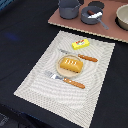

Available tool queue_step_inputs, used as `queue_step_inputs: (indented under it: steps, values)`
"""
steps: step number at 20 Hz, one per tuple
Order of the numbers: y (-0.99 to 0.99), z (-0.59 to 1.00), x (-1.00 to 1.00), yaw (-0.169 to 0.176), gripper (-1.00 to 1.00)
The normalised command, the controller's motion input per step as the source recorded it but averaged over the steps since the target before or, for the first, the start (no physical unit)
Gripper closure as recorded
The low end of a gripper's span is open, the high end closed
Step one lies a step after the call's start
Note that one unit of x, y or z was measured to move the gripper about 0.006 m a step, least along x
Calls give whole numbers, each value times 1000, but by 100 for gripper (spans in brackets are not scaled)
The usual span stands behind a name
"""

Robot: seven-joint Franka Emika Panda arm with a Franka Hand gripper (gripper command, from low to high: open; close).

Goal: Interact with the objects in diverse but meaningful ways.

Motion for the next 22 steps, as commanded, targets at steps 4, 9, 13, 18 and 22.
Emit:
queue_step_inputs:
  steps: [4, 9, 13, 18, 22]
  values:
    - [-986, -9, 361, 0, -100]
    - [-963, -98, 211, 2, -100]
    - [-742, -177, 49, 24, -100]
    - [-107, -345, -118, 105, -100]
    - [9, -309, -151, 104, -100]
